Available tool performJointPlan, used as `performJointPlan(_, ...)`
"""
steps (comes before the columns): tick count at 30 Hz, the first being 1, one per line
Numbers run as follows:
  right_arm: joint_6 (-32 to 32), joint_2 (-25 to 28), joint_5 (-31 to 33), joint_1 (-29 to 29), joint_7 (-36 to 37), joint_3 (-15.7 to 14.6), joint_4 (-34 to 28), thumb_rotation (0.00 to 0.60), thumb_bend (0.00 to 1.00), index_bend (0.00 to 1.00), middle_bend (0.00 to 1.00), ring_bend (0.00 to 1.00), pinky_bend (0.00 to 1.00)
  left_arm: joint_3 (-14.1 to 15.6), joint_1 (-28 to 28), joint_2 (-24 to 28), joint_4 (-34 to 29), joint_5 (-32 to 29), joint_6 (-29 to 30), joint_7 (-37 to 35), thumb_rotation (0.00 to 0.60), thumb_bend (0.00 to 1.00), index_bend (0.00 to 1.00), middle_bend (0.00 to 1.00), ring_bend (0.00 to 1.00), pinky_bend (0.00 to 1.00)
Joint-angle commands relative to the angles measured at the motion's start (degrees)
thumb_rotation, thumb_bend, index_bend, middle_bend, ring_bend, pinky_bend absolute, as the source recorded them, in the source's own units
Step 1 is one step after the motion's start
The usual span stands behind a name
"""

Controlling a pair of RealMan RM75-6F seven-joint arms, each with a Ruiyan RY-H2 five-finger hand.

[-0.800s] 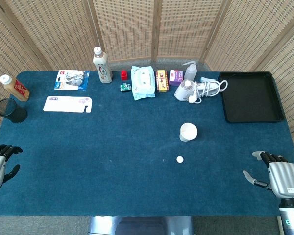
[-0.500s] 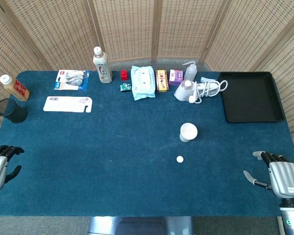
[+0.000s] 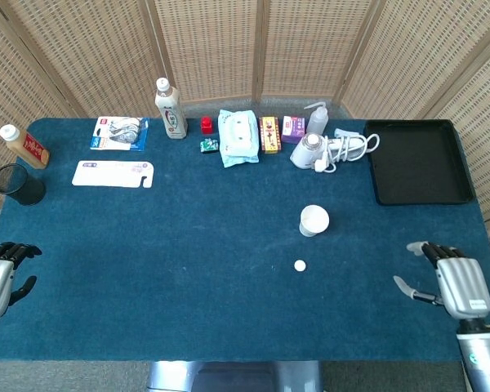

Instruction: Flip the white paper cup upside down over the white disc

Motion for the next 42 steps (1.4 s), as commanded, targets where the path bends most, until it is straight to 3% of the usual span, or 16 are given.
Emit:
performJointPlan(1,-3.0,0.4,0.3,3.0,1.9,2.0,-1.4,0.289,0.29,0.3,0.39,0.44,0.44,-0.1,-0.2,0.1,-0.5,0.1,-0.1,0.4,0.6,0.23,0.41,0.47,0.35,0.45)
performJointPlan(6,-9.4,0.7,3.2,8.4,1.2,4.9,-2.4,0.292,0.28,0.24,0.34,0.42,0.42,-0.3,-0.6,0.4,-1.3,0.2,-0.5,1.4,0.6,0.23,0.41,0.47,0.35,0.45)
performJointPlan(12,-19.9,1.1,11.4,15.3,-2.0,8.1,-2.3,0.29,0.21,0.13,0.22,0.27,0.31,-0.6,-1.0,0.5,-1.6,-0.4,-1.1,2.0,0.6,0.23,0.41,0.47,0.35,0.45)
performJointPlan(18,-24.8,-0.5,17.8,20.3,-5.2,10.5,-1.2,0.289,0.2,0.15,0.21,0.26,0.3,-0.6,-1.4,0.0,-1.3,-1.1,-2.0,2.4,0.6,0.23,0.41,0.47,0.35,0.45)
performJointPlan(23,-27.6,-2.3,22.2,24.2,-7.9,11.8,-0.2,0.286,0.25,0.22,0.21,0.26,0.31,-0.7,-1.9,-0.4,-0.8,-1.3,-2.8,2.6,0.6,0.23,0.41,0.47,0.35,0.45)
performJointPlan(33,-33.0,-6.1,30.4,31.7,-15.5,11.3,2.2,0.286,0.26,0.26,0.22,0.26,0.3,-0.8,-2.6,-1.2,0.3,-1.9,-3.9,2.2,0.6,0.23,0.41,0.47,0.35,0.45)
performJointPlan(42,-33.8,-10.4,39.0,37.5,-26.6,7.8,4.8,0.276,0.26,0.25,0.22,0.26,0.28,-0.6,-2.9,-1.9,1.8,-2.1,-4.5,0.9,0.6,0.23,0.41,0.47,0.35,0.45)
